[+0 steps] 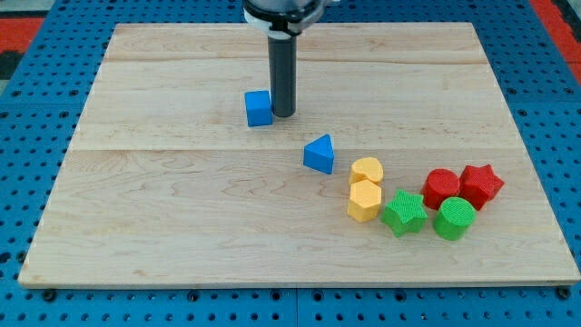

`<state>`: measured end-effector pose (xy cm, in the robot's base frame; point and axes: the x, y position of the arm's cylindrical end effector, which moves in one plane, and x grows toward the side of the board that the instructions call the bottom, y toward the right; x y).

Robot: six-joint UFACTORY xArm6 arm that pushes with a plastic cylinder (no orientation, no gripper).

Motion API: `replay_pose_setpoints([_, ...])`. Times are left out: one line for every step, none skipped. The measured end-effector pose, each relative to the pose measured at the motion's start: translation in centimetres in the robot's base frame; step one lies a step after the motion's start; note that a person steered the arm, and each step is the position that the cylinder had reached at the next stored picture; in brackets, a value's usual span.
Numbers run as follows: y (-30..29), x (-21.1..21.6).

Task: Move the blue blocks towards the top left

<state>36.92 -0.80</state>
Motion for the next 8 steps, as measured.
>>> replay_pose_setpoints([9.9, 0.2])
replay_pose_setpoints([16.0, 6.4])
replay_pose_setpoints([9.6, 10.6])
replay_pose_setpoints([3.4, 11.7])
replay_pose_setpoints([3.4, 6.9])
replay_pose_setpoints([3.5, 2.9])
replay_pose_setpoints([12.0, 4.5])
replay_pose_setpoints([12.8, 2.0])
